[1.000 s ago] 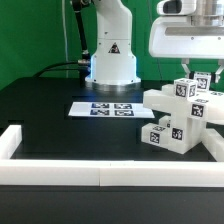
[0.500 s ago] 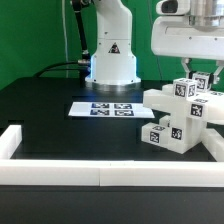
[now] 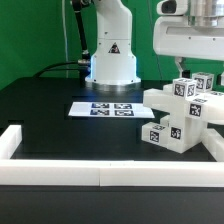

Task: Assemble chair

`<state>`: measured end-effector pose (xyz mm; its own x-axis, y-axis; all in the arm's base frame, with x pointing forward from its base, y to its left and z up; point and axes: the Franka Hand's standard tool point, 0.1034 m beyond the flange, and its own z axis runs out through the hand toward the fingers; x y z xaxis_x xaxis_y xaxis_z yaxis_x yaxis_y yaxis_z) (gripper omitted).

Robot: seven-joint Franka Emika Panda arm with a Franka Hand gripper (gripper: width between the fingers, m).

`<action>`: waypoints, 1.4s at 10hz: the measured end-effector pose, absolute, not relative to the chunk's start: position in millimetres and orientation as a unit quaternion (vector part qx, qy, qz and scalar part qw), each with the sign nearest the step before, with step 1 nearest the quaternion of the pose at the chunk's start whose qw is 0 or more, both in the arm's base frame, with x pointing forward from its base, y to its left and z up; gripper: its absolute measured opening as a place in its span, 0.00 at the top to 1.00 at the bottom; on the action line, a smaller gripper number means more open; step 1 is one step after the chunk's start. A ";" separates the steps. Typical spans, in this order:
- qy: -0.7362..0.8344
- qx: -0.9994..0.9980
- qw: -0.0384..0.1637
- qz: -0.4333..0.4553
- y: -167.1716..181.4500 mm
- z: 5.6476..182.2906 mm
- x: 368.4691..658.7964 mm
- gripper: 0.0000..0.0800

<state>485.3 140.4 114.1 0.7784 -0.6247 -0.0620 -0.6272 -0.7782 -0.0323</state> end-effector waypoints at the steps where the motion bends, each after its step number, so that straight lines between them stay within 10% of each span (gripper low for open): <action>1: 0.296 -0.955 0.025 0.023 141.5 114.0 484.8 0.20; 14: -0.193 -0.981 0.027 0.005 140.6 114.0 486.2 0.19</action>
Offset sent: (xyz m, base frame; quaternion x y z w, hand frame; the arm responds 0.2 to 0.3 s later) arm 0.0011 0.0056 0.0027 -0.0076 0.0008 -0.2593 0.9658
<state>486.2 140.6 114.0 0.9251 0.3797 0.0007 0.3791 -0.9237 -0.0549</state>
